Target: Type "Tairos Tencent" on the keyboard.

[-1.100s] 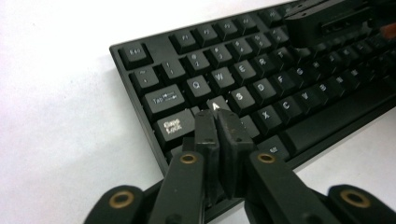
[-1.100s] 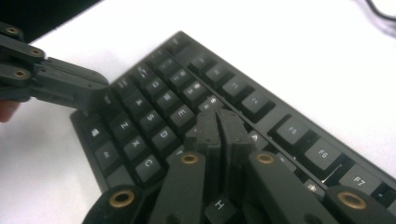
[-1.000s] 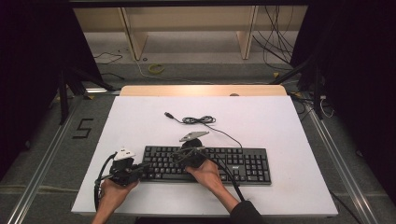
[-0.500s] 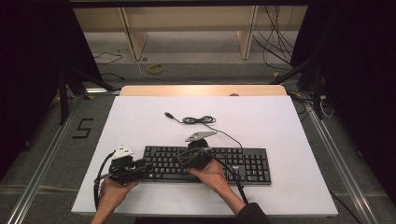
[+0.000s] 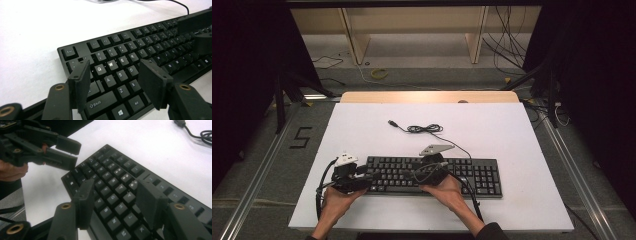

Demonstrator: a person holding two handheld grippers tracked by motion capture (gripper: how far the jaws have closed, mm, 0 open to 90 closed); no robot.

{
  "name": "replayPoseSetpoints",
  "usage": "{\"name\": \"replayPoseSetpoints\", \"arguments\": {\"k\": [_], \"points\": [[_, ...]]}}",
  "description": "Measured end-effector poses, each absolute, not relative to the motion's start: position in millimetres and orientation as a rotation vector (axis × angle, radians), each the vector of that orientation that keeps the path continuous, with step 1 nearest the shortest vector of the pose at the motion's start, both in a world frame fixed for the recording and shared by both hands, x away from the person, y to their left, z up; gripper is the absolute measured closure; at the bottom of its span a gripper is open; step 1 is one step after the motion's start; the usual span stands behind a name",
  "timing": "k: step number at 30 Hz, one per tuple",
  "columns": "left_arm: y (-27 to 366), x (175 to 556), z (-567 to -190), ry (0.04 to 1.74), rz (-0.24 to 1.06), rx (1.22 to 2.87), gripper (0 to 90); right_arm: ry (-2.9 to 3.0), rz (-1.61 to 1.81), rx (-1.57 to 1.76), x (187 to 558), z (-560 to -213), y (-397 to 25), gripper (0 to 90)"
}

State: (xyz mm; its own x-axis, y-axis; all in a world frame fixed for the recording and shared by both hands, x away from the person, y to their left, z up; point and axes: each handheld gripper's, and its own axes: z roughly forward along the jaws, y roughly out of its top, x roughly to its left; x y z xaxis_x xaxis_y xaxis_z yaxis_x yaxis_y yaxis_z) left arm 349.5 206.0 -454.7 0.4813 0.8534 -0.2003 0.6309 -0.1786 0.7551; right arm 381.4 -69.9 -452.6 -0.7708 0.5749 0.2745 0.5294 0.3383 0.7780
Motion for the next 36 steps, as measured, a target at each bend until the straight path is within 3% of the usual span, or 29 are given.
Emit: {"name": "replayPoseSetpoints", "arguments": {"k": [5,19,36], "points": [[200,354,-454,1.210,0.343,1.931,49.6,2.516,1.452,1.053,377,-453,-80,44.1],[173,371,-459,1.142,0.318,2.026,88.2,2.483,1.500,1.033,359,-451,-99,38.3],[165,382,-465,1.170,0.315,2.057,88.7,2.454,1.515,1.027,352,-454,-110,36.4]]}}
